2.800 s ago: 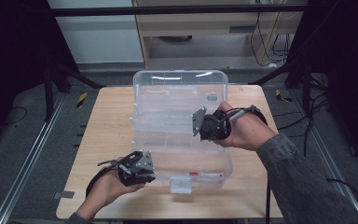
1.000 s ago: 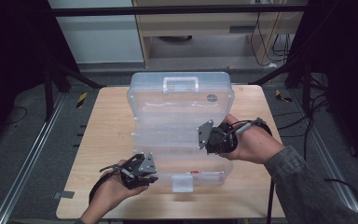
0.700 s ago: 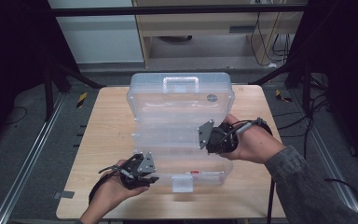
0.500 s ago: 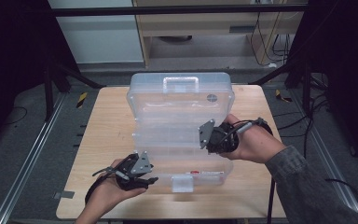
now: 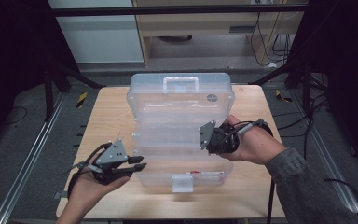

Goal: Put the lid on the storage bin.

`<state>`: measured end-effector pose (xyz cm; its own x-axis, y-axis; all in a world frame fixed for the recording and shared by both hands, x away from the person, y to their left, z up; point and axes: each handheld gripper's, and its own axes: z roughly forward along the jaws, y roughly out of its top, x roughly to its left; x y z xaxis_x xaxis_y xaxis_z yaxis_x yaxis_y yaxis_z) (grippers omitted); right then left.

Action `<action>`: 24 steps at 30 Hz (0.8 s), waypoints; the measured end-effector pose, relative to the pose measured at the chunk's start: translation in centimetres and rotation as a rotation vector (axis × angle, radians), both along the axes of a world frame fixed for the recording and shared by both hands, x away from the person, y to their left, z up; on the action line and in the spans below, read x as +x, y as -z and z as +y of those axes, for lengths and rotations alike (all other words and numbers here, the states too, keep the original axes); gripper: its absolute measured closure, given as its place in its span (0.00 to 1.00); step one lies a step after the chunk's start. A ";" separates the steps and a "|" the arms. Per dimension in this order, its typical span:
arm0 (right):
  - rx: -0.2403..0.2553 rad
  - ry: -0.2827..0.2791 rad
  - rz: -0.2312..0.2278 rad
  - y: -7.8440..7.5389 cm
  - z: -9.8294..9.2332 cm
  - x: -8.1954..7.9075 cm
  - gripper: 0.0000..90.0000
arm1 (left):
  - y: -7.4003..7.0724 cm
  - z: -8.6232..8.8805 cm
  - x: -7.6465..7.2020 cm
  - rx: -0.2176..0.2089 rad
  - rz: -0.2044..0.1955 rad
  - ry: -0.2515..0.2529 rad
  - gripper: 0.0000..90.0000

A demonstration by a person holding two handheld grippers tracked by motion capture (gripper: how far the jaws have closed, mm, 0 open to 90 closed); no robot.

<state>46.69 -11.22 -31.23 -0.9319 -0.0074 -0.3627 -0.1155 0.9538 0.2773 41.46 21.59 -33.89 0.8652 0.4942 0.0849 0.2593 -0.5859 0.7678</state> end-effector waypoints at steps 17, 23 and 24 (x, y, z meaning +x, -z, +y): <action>-0.012 -0.013 -0.001 0.4 0.1 -0.5 0.93 | -3.2 2.2 6.2 -0.116 0.078 -0.113 1.00; -0.019 -0.017 -0.003 0.5 0.1 -0.6 0.92 | -3.7 2.0 7.0 -0.131 0.074 -0.136 1.00; -0.018 -0.019 -0.004 0.5 0.1 -0.6 0.92 | -3.8 1.9 7.3 -0.132 0.071 -0.145 1.00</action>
<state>46.05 -11.10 -31.77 -0.9300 -0.0317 -0.3662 -0.1349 0.9562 0.2599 48.79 23.53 -30.10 0.7859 0.6165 -0.0477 0.3897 -0.4338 0.8124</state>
